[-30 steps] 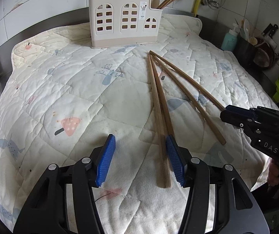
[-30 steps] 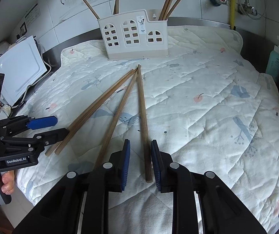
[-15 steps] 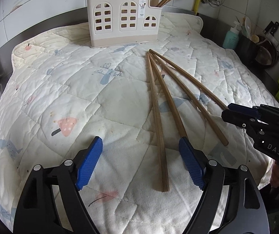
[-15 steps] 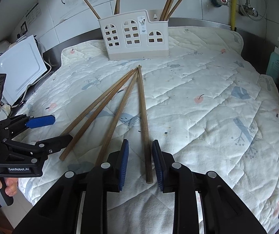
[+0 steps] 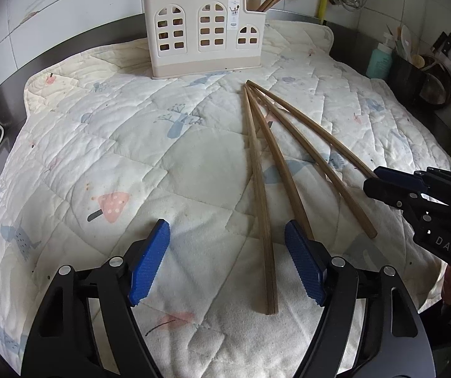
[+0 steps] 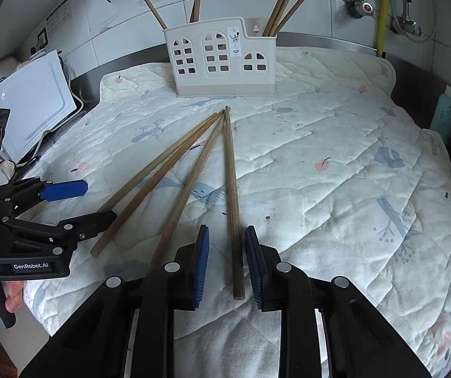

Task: Organize utensils
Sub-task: 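Move both open tools back down to the remaining chopsticks on the mat, then close the right tool on a chopstick while the left tool grasps another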

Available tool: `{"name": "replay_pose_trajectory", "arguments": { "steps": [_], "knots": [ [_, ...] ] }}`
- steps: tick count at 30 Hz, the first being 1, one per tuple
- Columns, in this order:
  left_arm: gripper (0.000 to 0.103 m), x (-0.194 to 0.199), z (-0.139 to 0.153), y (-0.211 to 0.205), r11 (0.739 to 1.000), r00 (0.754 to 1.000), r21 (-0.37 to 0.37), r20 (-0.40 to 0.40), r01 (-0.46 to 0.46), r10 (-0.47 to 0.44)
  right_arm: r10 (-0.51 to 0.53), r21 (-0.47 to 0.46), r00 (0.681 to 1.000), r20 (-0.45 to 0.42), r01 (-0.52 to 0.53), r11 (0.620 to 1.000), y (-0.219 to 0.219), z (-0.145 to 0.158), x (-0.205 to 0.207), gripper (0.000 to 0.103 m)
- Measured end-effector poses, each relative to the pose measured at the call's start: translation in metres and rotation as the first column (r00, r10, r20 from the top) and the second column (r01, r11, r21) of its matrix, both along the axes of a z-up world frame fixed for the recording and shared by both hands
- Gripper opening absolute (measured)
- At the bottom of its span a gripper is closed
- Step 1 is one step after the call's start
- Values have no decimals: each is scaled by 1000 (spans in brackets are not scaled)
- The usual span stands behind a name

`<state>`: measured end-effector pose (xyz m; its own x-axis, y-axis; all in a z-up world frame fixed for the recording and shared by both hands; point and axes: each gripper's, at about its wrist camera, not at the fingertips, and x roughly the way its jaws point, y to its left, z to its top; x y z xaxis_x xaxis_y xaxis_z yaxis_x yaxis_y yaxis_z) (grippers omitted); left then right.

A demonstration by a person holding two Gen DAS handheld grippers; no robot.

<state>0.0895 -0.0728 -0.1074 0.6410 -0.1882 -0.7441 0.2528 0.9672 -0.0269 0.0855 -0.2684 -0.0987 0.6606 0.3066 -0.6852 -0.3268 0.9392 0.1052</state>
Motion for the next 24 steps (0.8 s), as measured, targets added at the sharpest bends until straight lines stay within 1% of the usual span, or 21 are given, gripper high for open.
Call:
{"name": "replay_pose_trajectory", "arguments": {
  "steps": [2,5,7,9,10,12,14,16,17,19,21,24],
  "knots": [
    [75,0,0,2,1000,1000,-13,0,-2,2,4,-8,1000,3,-4,1000,1,0,1,23],
    [72,-1,2,3,1000,1000,-29,1,-10,10,-3,-46,1000,20,4,999,2,0,1,11],
    [69,-2,3,2,999,1000,-35,3,-13,13,-4,-27,1000,13,5,1000,-2,0,1,10],
    [60,-3,3,2,999,1000,-42,9,-9,9,-9,-19,1000,12,9,1000,-5,0,1,7],
    [58,-4,4,1,999,1000,-44,10,-7,7,-9,-19,1000,13,10,1000,-5,0,1,7],
    [49,-5,5,0,999,1000,-49,16,-3,4,-9,-20,1000,15,9,1000,-6,0,0,7],
    [42,-6,6,-2,998,1000,-58,20,1,0,-9,-19,1000,15,9,1000,-6,-1,0,7],
    [35,-8,7,-5,997,1000,-69,23,18,-17,-10,-17,1000,14,10,1000,-6,-1,0,7],
    [30,-9,7,-6,997,999,-68,25,27,-25,-10,-16,1000,15,10,1000,-6,-1,-1,7],
    [28,-12,7,-13,997,998,-55,32,54,-53,-10,-14,1000,15,11,1000,-7,-1,-1,7],
    [27,-12,4,-17,998,998,-35,32,56,-55,-12,-11,1000,16,12,1000,-7,-1,-1,7],
    [27,-12,2,-16,998,999,-52,27,46,-45,-12,-10,1000,16,12,1000,-7,-1,-1,7]
  ]
}}
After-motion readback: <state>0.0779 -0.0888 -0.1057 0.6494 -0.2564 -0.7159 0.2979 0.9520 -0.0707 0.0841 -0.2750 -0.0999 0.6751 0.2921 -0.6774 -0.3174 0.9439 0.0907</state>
